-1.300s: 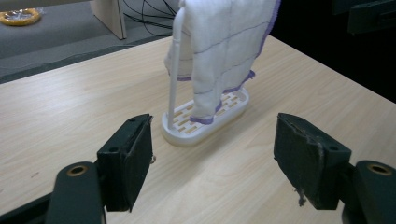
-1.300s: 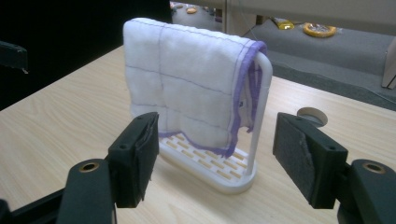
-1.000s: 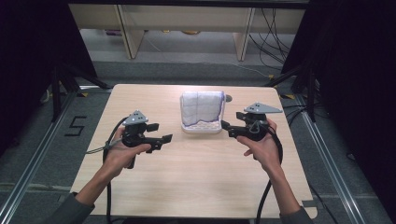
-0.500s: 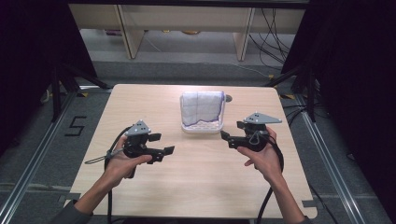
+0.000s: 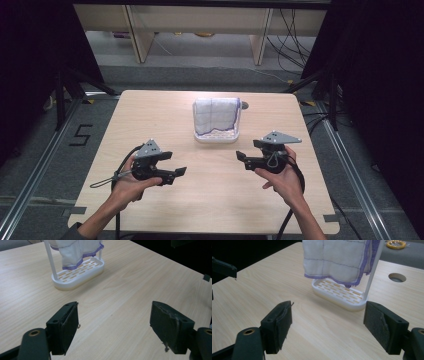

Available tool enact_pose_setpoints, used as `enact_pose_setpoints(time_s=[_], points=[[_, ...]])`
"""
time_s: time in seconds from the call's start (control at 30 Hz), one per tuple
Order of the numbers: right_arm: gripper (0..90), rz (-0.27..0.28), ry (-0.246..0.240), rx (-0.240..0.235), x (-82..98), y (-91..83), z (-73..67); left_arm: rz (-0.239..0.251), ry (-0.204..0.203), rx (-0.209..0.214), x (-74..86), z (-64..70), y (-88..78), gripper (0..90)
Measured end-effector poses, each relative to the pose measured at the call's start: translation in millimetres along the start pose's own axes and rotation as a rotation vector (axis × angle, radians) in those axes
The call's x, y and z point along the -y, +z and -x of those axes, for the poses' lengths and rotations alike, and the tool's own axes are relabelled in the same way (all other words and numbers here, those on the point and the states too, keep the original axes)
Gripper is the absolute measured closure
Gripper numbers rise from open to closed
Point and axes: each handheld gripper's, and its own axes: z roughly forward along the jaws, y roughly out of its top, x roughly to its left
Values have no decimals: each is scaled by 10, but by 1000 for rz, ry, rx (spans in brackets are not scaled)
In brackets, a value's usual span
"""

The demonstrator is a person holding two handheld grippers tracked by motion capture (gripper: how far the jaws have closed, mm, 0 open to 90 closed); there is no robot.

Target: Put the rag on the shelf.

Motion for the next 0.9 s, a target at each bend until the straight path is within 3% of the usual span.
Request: enact_pose_setpoints(time_s=[0.07,0.1,0.13,0.17,0.3,0.33,0.4,0.5,0.7,0.73,0.77,0.8,0.9], points=[[236,8,4,5,41,-11,-47,-1,0,3,37,27,-28,225],[236,-3,-21,7,46,-28,-42,7,2,5,52,32,-31,226],[236,-13,6,-1,59,-36,-74,-8,1,-1,61,43,-49,226],[236,7,-12,1,79,-21,-75,1,3,-1,79,49,-48,226],[235,-14,-20,-13,131,-46,-105,-6,9,1,134,61,-71,226],[235,-13,6,-21,150,-46,-131,-6,9,1,134,61,-71,226],[234,-3,-17,-15,168,-41,-128,-7,6,1,159,73,-80,226],[232,-23,-20,-31,230,-61,-152,-5,16,1,216,102,-90,224],[219,-37,-33,-19,341,-84,-180,-19,29,1,313,154,-110,222],[217,-51,-6,-23,361,-96,-206,-17,26,6,331,161,-108,222],[216,-49,-37,-21,377,-102,-194,-15,24,11,350,169,-109,221],[213,-59,-13,-25,397,-113,-219,-23,30,12,364,172,-114,222],[203,-66,-32,-19,453,-127,-218,-29,38,8,420,180,-127,221]])
